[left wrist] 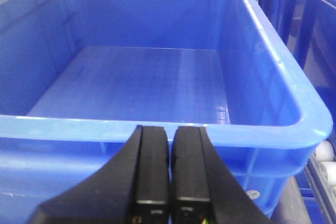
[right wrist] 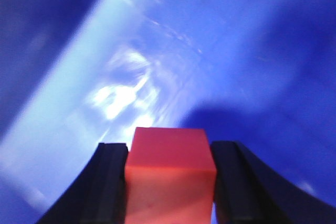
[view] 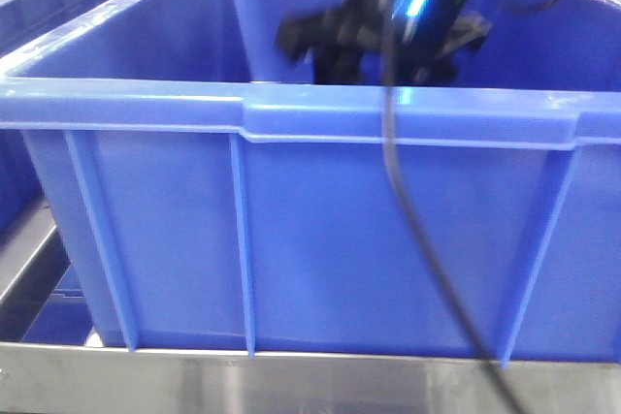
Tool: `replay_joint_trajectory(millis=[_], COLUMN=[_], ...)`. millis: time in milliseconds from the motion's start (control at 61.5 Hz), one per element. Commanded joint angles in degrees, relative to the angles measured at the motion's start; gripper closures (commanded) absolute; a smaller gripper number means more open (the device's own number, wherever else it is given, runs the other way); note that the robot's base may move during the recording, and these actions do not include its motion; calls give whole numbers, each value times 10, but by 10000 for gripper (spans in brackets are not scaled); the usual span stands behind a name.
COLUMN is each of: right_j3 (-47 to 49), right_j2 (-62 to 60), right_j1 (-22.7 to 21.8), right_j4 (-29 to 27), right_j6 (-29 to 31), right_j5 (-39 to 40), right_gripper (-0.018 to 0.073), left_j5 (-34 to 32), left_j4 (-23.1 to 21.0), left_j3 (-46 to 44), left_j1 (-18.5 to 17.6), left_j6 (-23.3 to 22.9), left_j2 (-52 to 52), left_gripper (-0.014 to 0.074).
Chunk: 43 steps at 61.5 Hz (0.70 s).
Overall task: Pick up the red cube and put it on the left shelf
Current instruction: 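Lower the right gripper into the blue bin and release the cube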
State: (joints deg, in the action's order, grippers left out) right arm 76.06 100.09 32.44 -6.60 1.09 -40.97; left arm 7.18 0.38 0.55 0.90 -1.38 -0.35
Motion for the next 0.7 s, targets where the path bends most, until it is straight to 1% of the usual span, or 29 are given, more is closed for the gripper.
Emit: replay_joint_trajectory(millis=[0,146,244,341,374,422,520,569,682], right_j3=[24,24,24,25,25,26,30,35,56], right_j2=[-8,5,5,5,5,5,5,3,-12], right_j1=[0,0,0,0,0,0,0,0,0], right_j4=[1,5,11,13,13,13,13,13,13], right_j6=[6,6,6,6,6,6,6,6,6], right_j5=[27,17,18,18,18,18,11,3,-31], right_gripper=[500,485,413,258,185,100,-39,-66,-40], left_j5=[-49,-49,-49,-49,-49,-49,-49,-49,-49], left_j4=[-4,-4,-4,-4,-4,-4,-4,-4,-4], left_j3=[13,13,13,13,13,13,13,13,13], left_j1=[-5,-5,-5,-5,-5,-5,-5,-5,-5], left_j6=[0,0,0,0,0,0,0,0,0], left_j2=[-10,-10,-10,-10,-10,-10,-10,-10,-10], left_gripper=[495,495,495,495,495,495,495,495,495])
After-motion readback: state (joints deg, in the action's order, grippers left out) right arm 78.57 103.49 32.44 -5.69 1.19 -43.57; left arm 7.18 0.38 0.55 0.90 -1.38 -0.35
